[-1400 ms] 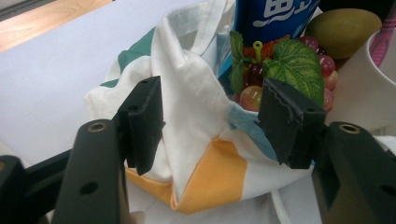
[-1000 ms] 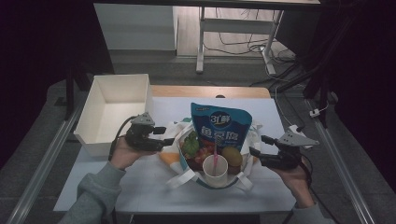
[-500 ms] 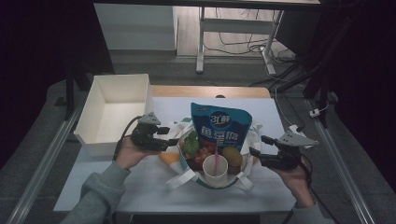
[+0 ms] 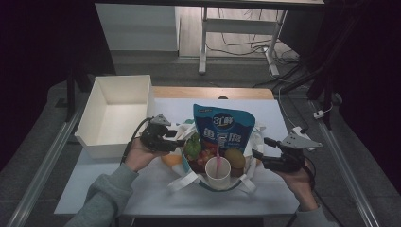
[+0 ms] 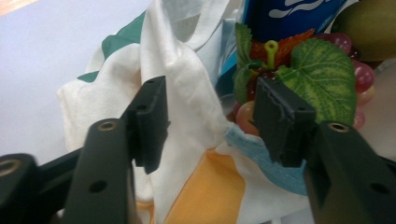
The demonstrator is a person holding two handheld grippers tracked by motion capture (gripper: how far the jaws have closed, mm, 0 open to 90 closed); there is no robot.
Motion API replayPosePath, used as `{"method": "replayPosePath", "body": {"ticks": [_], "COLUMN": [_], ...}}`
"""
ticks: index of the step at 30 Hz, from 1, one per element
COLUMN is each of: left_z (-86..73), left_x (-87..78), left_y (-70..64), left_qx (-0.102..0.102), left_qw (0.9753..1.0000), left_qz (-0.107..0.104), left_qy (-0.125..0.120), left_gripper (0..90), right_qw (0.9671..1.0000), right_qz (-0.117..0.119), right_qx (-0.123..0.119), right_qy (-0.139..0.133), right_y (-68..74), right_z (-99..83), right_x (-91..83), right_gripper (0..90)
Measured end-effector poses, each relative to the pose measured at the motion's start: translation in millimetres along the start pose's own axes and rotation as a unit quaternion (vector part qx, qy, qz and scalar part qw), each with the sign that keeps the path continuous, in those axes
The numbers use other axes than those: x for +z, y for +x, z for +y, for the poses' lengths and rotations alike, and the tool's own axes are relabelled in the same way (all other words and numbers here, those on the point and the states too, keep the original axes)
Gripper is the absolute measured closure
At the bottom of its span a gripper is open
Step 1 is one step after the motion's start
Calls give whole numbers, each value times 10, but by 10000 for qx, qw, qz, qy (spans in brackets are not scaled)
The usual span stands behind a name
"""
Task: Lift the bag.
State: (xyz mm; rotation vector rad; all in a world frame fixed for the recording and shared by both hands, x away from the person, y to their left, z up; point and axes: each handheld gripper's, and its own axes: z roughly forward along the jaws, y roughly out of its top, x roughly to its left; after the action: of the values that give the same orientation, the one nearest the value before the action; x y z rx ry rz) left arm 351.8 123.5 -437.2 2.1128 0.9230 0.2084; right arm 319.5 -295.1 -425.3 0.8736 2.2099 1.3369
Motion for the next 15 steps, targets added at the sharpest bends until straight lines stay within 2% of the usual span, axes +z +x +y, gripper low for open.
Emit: {"method": "replayPosePath", "body": {"ticks": [2, 5, 8, 11, 15], "left_z": [5, 28, 61, 72, 53], "left_x": [-3, 36, 133, 199, 219], "left_y": [16, 37, 35, 21, 23], "left_qx": [-41, -84, -45, -39, -61], "left_qw": [9999, 9998, 9994, 9992, 9985], "left_qz": [138, 188, 283, 253, 107], "left_qy": [-11, 28, 189, 315, 533], "left_gripper": [478, 484, 499, 539, 634], "right_qw": [10000, 10000, 10000, 10000, 10000], "right_qz": [6, -12, 2, -7, -13], "right_qx": [-10, -25, -34, -32, -20], "right_qy": [-10, 6, 24, 17, 17], "right_y": [5, 12, 13, 16, 10], "right_z": [0, 2, 2, 1, -1], "right_x": [4, 13, 18, 15, 15], "right_gripper": [315, 314, 315, 314, 315]}}
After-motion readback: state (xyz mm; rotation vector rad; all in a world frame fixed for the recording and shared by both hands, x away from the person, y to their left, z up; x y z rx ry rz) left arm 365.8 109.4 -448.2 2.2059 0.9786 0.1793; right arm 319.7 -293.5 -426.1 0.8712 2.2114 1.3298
